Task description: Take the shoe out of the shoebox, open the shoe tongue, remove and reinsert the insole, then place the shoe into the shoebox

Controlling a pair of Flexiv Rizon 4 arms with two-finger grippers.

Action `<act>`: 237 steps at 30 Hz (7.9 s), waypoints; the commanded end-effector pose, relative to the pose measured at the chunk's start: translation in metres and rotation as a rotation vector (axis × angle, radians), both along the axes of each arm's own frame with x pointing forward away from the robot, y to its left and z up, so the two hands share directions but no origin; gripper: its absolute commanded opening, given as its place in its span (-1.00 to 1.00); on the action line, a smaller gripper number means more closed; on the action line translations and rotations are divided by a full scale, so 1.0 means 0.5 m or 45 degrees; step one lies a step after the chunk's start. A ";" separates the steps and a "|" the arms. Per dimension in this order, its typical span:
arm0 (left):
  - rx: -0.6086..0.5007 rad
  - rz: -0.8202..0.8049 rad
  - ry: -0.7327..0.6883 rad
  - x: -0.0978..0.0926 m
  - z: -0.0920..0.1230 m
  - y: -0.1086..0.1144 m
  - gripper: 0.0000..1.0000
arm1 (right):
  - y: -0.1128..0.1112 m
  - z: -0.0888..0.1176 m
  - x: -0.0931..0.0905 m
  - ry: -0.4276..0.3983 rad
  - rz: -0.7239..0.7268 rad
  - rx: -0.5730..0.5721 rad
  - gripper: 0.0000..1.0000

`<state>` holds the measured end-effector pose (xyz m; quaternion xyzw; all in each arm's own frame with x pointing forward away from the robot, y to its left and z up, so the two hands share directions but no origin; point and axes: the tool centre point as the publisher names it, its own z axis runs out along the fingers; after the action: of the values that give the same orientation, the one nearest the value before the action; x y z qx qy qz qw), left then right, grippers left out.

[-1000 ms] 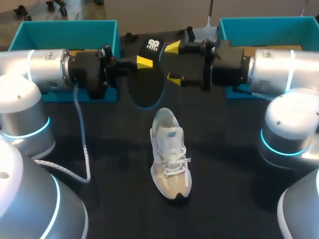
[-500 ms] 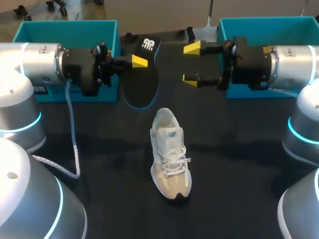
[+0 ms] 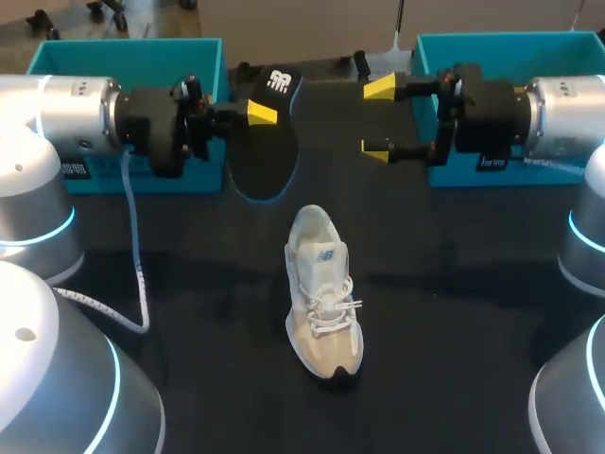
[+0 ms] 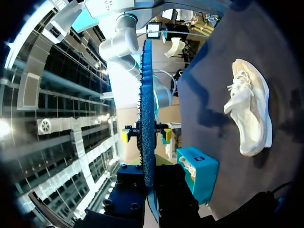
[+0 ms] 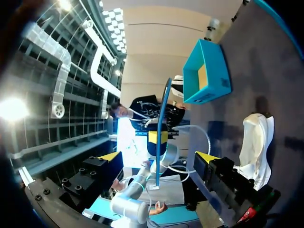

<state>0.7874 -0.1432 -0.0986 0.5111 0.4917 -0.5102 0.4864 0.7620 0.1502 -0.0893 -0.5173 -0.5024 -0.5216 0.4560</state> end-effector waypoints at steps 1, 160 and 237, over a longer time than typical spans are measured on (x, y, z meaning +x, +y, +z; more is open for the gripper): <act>-0.019 -0.005 0.171 -0.001 0.013 -0.017 -1.00 | 0.004 -0.001 0.000 0.000 -0.003 -0.001 1.00; 0.216 -0.258 3.768 -0.008 -0.074 -0.028 -1.00 | 0.058 0.063 -0.011 -0.076 -0.087 -0.422 1.00; 0.216 -0.258 3.768 -0.008 -0.074 -0.028 -1.00 | 0.172 0.156 0.014 -0.011 -0.168 -1.857 1.00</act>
<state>0.7843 -0.1572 -0.1350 -0.4020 0.5189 -0.5554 -0.5107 0.7702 0.2315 -0.0098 -0.7139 -0.6931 -0.0971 -0.0223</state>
